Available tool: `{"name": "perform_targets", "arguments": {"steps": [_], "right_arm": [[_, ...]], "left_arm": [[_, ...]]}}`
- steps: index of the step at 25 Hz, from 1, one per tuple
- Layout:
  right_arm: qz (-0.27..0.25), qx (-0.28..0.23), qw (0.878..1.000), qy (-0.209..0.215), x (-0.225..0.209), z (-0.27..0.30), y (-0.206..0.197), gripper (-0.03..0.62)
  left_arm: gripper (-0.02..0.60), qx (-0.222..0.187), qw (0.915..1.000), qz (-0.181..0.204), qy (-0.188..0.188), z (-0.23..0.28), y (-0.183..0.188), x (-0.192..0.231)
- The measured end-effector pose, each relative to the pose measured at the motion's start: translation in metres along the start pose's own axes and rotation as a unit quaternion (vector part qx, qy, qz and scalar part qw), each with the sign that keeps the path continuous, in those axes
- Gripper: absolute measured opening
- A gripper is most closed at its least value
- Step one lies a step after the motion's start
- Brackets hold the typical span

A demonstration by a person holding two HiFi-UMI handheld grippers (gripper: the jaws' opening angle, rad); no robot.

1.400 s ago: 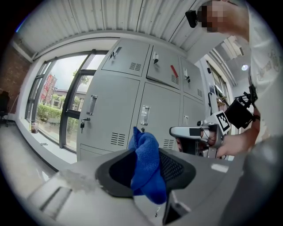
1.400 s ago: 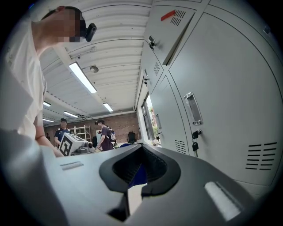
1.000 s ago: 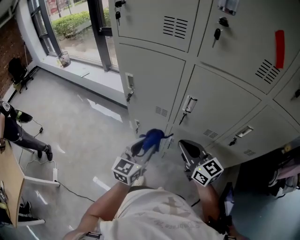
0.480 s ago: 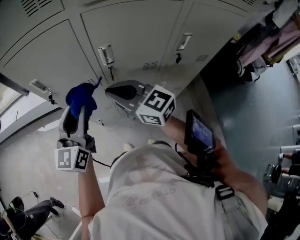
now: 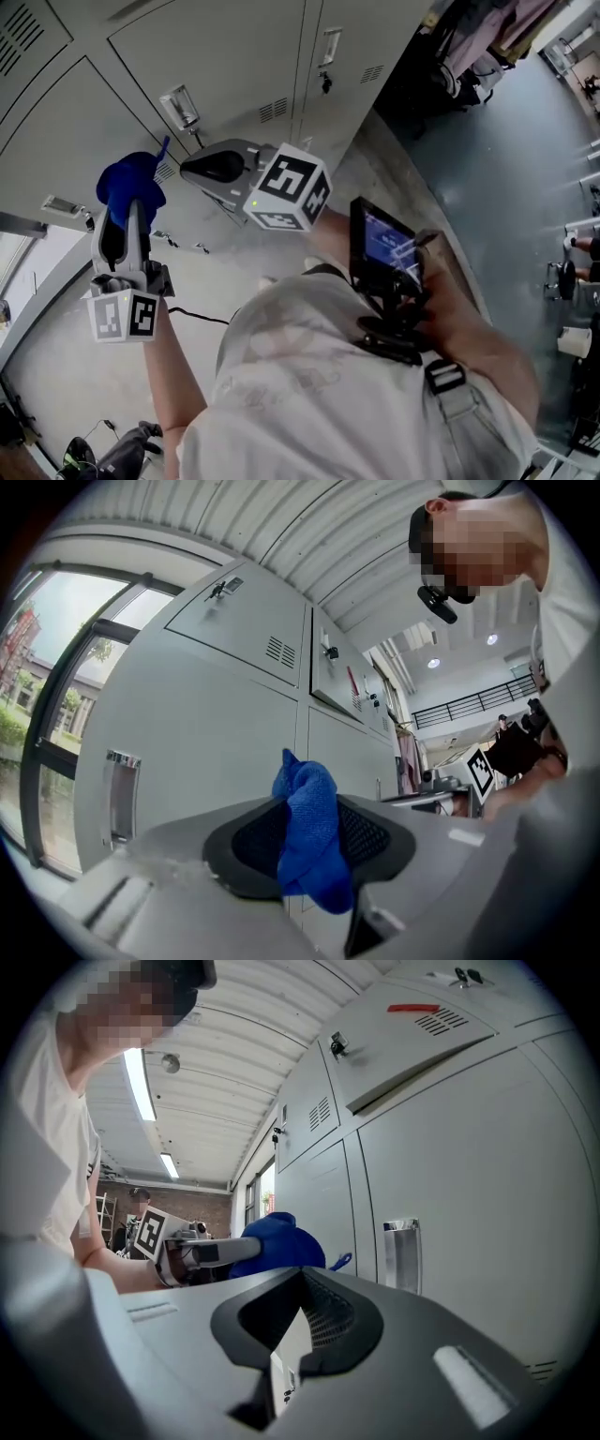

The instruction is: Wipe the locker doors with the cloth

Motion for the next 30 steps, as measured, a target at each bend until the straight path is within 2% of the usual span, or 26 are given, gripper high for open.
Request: {"name": "perform_targets", "arguments": {"steps": [4,9,14,19,21,25,30], "right_arm": [[-0.003,-0.018,1.000,0.019,0.002,0.004,-0.001,0.008],[0.023,-0.019,0.999,-0.036,0.003,-0.013,-0.002,0.008],[0.010,-0.024,0.999,-0.018,-0.001,-0.015,0.003,0.008],[0.017,-0.036,0.999,-0.007,-0.015,-0.016,0.013,0.008],[0.017,-0.036,0.999,0.006,-0.016,-0.015,0.015,0.008],[0.025,-0.031,0.999,0.024,-0.019,-0.014,0.012,0.008],[0.032,-0.031,0.998,0.048,-0.021,-0.015,0.011,0.008]], "left_arm": [[0.155,-0.021,0.9992,0.034,-0.010,0.005,0.015,-0.005],[0.153,-0.022,0.9982,0.034,-0.044,0.027,0.030,-0.010],[0.153,-0.021,0.9979,0.045,-0.040,0.039,0.045,-0.009],[0.153,-0.037,0.9976,0.056,-0.011,0.047,0.060,-0.016],[0.153,-0.049,0.9956,0.079,0.013,0.049,0.069,-0.019],[0.153,-0.078,0.9839,0.147,0.065,0.060,0.093,-0.028],[0.153,-0.091,0.9750,0.185,0.083,0.077,0.115,-0.039]]}}
Point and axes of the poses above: the fingertips, and each gripper's own axes: z forward along the fingers, x to its left, y out of its top, the point moved 8 cm from there along -z, backward along the fingers, and after that the axes turned 7 degrees about -x, right-handed, at the moved point
